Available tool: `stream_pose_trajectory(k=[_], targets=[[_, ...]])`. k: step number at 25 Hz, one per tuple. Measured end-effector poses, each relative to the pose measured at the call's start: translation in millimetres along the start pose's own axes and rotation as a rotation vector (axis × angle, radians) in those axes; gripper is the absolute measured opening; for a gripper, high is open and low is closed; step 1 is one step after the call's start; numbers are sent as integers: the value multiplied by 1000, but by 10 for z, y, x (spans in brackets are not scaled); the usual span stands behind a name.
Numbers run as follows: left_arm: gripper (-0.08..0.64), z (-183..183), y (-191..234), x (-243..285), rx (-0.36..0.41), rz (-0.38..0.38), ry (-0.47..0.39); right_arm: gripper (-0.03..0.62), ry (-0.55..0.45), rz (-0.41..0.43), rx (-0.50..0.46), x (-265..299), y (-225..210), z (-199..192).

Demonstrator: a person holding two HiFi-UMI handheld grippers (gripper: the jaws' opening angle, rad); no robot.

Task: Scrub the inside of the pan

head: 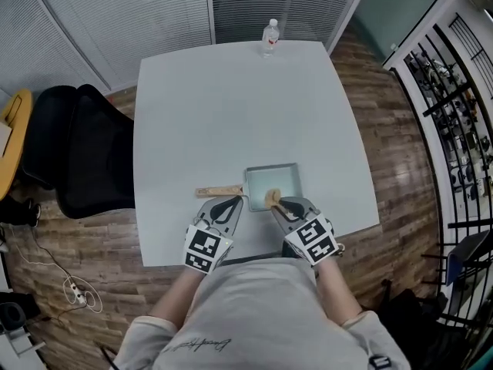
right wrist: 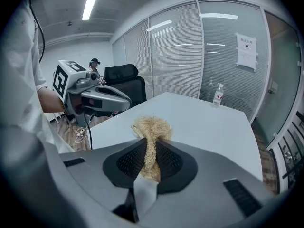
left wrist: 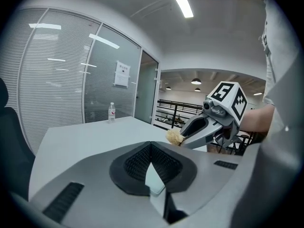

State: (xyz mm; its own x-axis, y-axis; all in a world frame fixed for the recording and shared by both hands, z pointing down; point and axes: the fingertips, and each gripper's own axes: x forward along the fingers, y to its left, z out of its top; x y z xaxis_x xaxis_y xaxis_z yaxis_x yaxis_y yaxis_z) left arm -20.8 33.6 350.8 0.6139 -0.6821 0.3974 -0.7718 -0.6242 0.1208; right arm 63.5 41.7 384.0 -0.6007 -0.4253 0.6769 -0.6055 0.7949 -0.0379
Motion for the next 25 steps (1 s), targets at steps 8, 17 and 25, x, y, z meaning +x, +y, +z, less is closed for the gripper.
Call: stream_pose_trajectory(k=[8, 17, 25], targets=[[11, -40, 103, 63, 20, 23, 34, 71, 21, 46, -12, 102, -112, 28], [11, -105, 243, 156, 26, 23, 77, 71, 36, 61, -11, 180, -249, -50], [11, -269, 354, 248, 44, 1, 138, 71, 87, 82, 0, 258, -320, -149]])
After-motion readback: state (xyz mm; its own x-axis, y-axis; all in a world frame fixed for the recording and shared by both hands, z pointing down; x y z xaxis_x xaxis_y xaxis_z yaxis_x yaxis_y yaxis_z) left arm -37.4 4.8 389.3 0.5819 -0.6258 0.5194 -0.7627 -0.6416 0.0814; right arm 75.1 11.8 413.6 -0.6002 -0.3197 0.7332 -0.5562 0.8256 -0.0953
